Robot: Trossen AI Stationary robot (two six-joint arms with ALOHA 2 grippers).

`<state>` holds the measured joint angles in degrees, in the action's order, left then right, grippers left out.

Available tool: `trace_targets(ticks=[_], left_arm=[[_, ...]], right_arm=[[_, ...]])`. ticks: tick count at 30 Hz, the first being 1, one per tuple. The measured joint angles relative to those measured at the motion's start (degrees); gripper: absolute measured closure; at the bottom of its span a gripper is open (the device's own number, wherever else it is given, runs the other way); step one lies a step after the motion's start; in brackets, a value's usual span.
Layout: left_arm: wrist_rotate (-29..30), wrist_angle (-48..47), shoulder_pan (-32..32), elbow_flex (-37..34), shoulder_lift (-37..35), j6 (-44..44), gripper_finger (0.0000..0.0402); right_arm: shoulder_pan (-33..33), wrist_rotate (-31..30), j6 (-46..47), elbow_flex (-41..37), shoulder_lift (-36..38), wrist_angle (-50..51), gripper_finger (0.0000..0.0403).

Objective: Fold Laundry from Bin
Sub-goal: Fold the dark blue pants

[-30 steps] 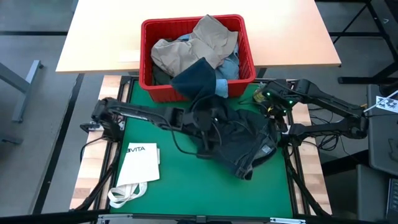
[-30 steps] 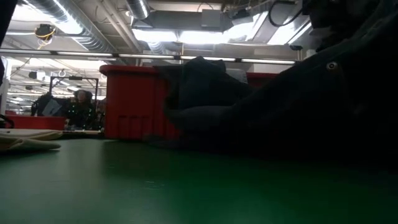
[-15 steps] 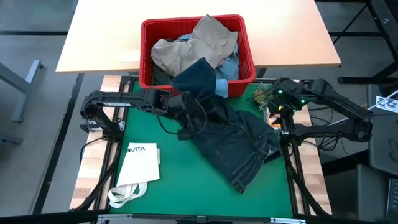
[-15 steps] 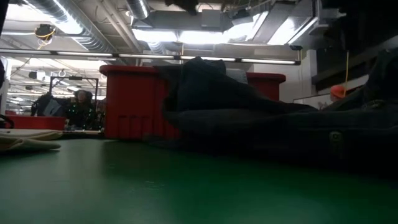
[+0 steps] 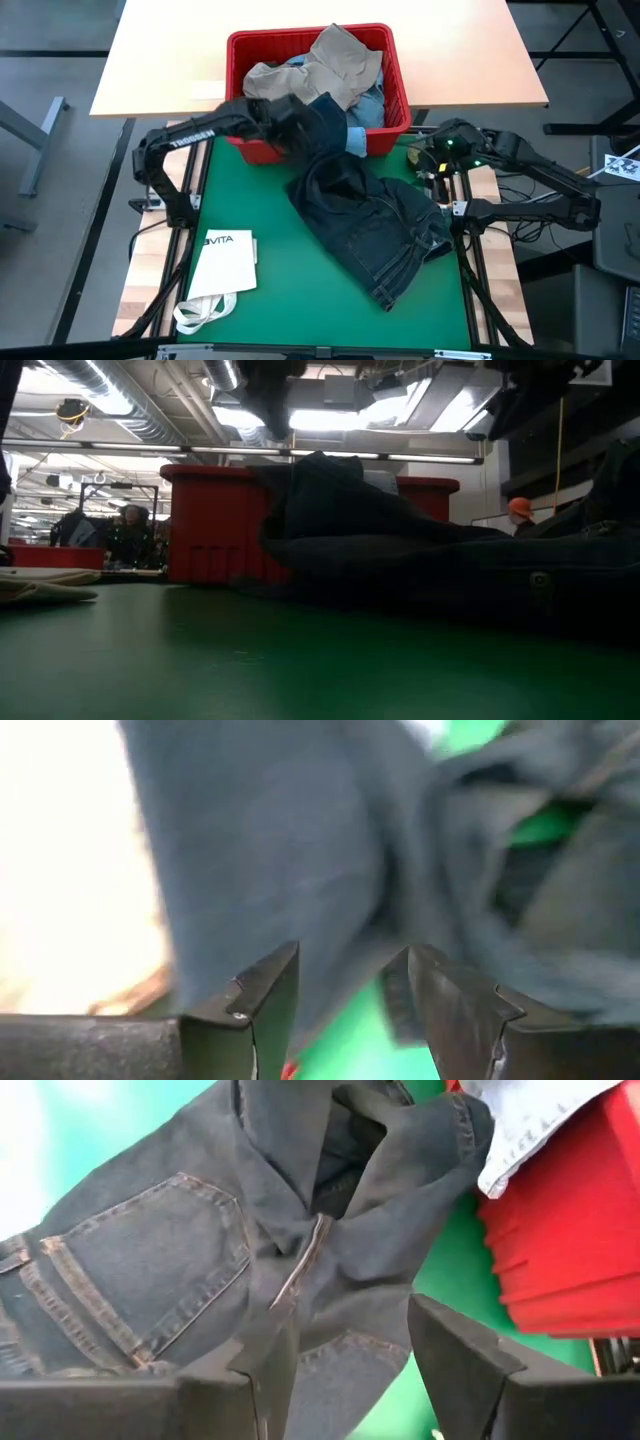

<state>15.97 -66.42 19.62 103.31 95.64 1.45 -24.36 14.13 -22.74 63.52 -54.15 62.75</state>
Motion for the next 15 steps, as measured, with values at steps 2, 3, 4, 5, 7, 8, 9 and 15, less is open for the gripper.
trace_targets(ticks=[2, 3, 4, 5, 7, 8, 9, 15], left_arm=[[-0.05, -4.00, 2.32, 0.00, 0.00, 3.48, 0.0219], [-0.18, -5.85, 3.21, 0.00, 0.00, 5.40, 0.0219], [-0.26, -7.33, 3.92, 0.00, 0.00, 7.16, 0.0219], [-0.29, -8.24, 4.45, 0.00, 0.00, 8.83, 0.0219], [-0.31, -8.59, 5.25, 0.00, 0.00, 11.30, 0.0219], [-0.31, -8.49, 5.47, 0.00, 0.00, 12.39, 0.0219], [-0.33, -8.43, 5.57, 0.00, 0.00, 13.47, 0.0219], [-0.31, -8.57, 5.64, -0.02, 0.39, 17.22, 0.0219]], right_arm=[[0.00, 0.01, 0.00, -1.89, -0.09, -0.87, 0.0215], [0.00, 0.02, 0.00, -2.85, -0.07, -1.43, 0.0215], [0.00, 0.19, 0.00, -3.73, -0.07, -2.20, 0.0215], [0.00, 0.56, 0.00, -4.38, -0.07, -2.76, 0.0215], [0.00, 1.07, -0.02, -5.47, -0.09, -3.86, 0.0215], [0.00, 1.18, -0.02, -5.90, -0.07, -4.67, 0.0215], [0.00, 1.48, -0.03, -6.35, -0.05, -5.79, 0.0215], [0.06, 1.53, -0.11, -7.10, -0.09, -8.55, 0.0215]])
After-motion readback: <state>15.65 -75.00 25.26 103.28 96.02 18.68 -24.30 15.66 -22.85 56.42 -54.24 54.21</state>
